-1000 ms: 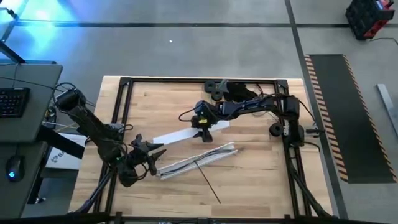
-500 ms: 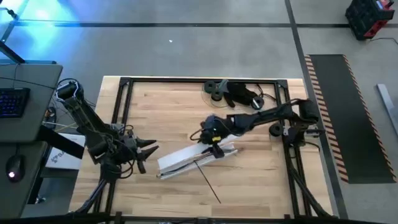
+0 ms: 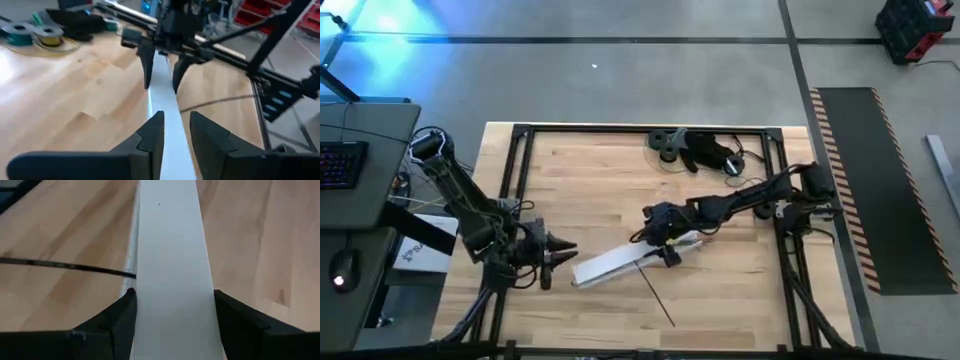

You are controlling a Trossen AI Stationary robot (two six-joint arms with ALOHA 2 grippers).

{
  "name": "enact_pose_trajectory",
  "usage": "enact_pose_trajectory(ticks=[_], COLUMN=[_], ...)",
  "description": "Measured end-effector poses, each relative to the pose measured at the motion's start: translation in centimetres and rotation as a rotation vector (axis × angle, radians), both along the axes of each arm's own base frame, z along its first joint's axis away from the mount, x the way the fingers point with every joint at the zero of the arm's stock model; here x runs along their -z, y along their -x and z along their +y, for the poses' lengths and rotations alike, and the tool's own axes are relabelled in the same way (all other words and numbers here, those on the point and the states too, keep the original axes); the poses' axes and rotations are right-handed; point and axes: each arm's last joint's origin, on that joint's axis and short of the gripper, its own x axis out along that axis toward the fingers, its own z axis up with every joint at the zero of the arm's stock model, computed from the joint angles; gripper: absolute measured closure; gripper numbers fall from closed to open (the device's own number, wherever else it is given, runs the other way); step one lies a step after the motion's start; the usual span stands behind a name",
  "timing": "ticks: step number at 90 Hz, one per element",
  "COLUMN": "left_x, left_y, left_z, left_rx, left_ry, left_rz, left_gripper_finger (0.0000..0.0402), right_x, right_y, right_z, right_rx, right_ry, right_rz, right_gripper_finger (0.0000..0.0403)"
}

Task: Ziptie cables
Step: Close the white cable duct

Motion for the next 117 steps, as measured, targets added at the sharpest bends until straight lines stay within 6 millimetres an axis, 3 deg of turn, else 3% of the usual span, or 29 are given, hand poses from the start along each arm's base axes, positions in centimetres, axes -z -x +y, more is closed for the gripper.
enact_pose_trajectory(ticks=[20, 65, 92, 117], left_x=[0.2, 1.7, 2.8, 3.5], left_y=[0.0, -0.5, -1.0, -1.6], left_z=[0.1, -0.1, -0.7, -1.6], left_rx=[0.02, 0.014, 0.018, 0.049], left_ry=[0.037, -0.016, -0.076, -0.121], left_rz=[0.034, 0.108, 0.141, 0.139], left_gripper_finger=[0.0365, 0.0401, 0.0401, 0.0401], right_x=[1.5, 2.1, 2.0, 0.4], right_y=[-0.6, -1.1, -1.1, -1.8], right_z=[0.1, 0.1, 0.2, 0.5], right_rx=[0.007, 0.018, 0.033, 0.016], right_ry=[0.002, 0.03, -0.017, -0.022], right_rz=[0.024, 0.089, 0.092, 0.157], right_gripper_finger=[0.0197, 0.0197, 0.0197, 0.0197])
